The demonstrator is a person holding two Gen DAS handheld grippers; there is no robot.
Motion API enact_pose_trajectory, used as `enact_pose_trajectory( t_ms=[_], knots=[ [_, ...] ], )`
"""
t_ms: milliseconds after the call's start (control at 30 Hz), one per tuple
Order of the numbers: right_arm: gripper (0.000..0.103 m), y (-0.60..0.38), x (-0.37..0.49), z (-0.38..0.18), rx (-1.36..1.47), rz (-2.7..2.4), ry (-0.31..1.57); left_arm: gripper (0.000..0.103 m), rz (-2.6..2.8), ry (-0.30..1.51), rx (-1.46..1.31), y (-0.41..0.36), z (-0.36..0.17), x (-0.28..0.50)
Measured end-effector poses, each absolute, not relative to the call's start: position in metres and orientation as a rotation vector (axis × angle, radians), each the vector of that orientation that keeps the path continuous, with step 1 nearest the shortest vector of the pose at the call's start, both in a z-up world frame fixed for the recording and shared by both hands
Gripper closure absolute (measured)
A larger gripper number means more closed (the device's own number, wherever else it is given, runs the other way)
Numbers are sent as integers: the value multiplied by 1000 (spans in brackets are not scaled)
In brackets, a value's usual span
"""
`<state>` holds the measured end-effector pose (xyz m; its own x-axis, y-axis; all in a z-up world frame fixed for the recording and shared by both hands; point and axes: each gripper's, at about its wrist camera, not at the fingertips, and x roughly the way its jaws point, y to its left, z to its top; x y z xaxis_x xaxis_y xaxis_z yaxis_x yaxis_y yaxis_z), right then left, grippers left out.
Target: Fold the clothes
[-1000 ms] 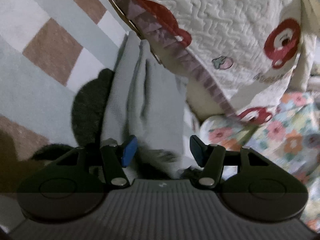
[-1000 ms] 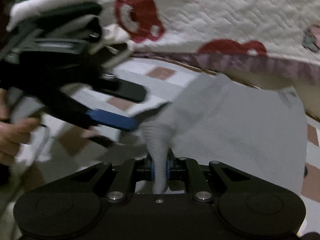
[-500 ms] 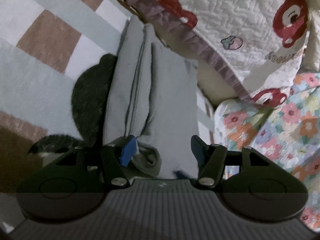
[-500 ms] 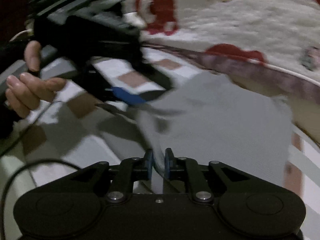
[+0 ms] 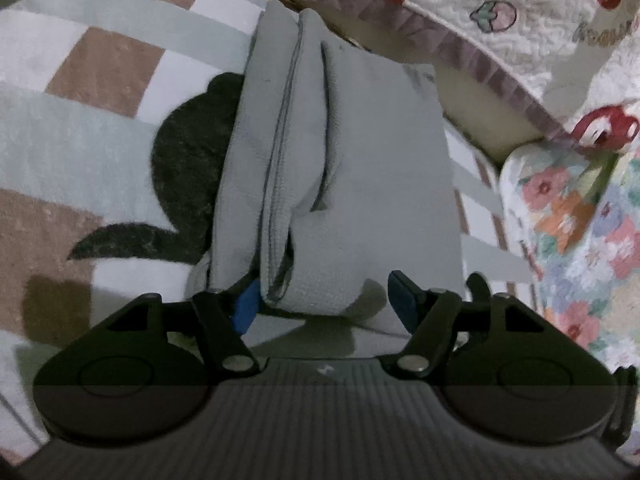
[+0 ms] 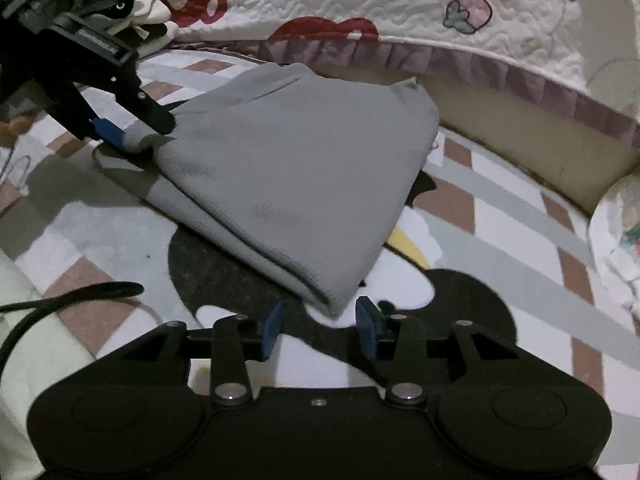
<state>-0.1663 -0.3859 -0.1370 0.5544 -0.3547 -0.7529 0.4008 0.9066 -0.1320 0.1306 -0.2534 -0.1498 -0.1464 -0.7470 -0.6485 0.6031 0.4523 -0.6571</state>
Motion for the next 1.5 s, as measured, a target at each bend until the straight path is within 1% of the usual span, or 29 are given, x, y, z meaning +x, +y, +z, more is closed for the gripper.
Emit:
enact_pose_trajectory(
  t_ms=[33,67,100,133,200,267,300,333,367,433,467,533,633,700,733,767,800,833,900,967,1033,1100,1200,1233,1367,1400,1433,1467,1500],
  knots=[
    [58,-390,-166,-136,88,-447,857,46,-1183,1244,-152,-254,-150,130],
    [57,-394,-166,-135,129,-447,834,73,-1186,1236,-156,-255,-150,130],
    [55,-399,-166,-134,171,-449,815,83,-1189,1228,-160,-255,-151,130],
    [55,-403,-165,-134,211,-451,797,86,-1186,1195,-157,-255,-145,128],
    [55,-408,-162,-135,244,-456,784,86,-1194,1125,-141,-256,-136,123],
    [54,-409,-159,-137,223,-460,784,86,-1211,1120,-154,-258,-135,122],
    [52,-409,-158,-138,206,-461,788,86,-1220,1117,-160,-259,-134,122],
    [49,-408,-158,-139,189,-462,795,82,-1220,1122,-164,-260,-135,122],
    [49,-408,-158,-141,181,-460,802,77,-1208,1130,-170,-260,-137,123],
    [49,-409,-159,-144,181,-458,813,72,-1186,1146,-180,-261,-142,124],
    [49,-410,-160,-145,188,-460,813,72,-1175,1141,-190,-261,-143,126],
    [49,-411,-162,-147,204,-462,813,80,-1178,1129,-182,-266,-145,126],
    [49,-413,-161,-148,218,-467,806,80,-1184,1111,-169,-272,-149,126],
    [49,-415,-159,-149,240,-473,794,74,-1187,1099,-160,-276,-151,126],
    [49,-416,-159,-149,252,-474,789,69,-1189,1093,-155,-278,-153,126],
    [49,-416,-158,-149,264,-474,785,70,-1190,1087,-151,-280,-154,126],
    [49,-416,-158,-149,271,-474,782,74,-1192,1081,-147,-282,-155,126],
    [48,-416,-157,-150,273,-475,780,90,-1193,1075,-142,-285,-156,126],
    [47,-415,-157,-151,267,-478,776,94,-1182,959,-124,-281,-137,119],
    [47,-415,-157,-152,262,-485,770,94,-1212,791,-152,-265,-94,110],
    [47,-416,-157,-153,262,-494,761,95,-1205,642,-106,-244,-63,94],
    [47,-417,-158,-154,287,-502,754,95,-1202,669,-73,-235,-69,88],
    [47,-418,-160,-156,308,-508,756,94,-1110,959,-53,-243,-119,107],
    [47,-418,-160,-157,310,-512,751,94,-1069,1016,-41,-246,-131,113],
    [47,-414,-156,-154,281,-516,725,94,-1029,1036,-32,-249,-134,122],
    [49,-412,-154,-152,256,-506,725,94,-1039,1036,-37,-248,-132,121],
    [83,-411,-152,-151,230,-495,724,94,-1054,1029,-34,-246,-129,120],
    [99,-410,-151,-147,225,-494,729,95,-1073,1020,-25,-243,-125,118],
    [96,-410,-150,-142,228,-496,736,95,-1097,955,9,-240,-115,110]
  ],
)
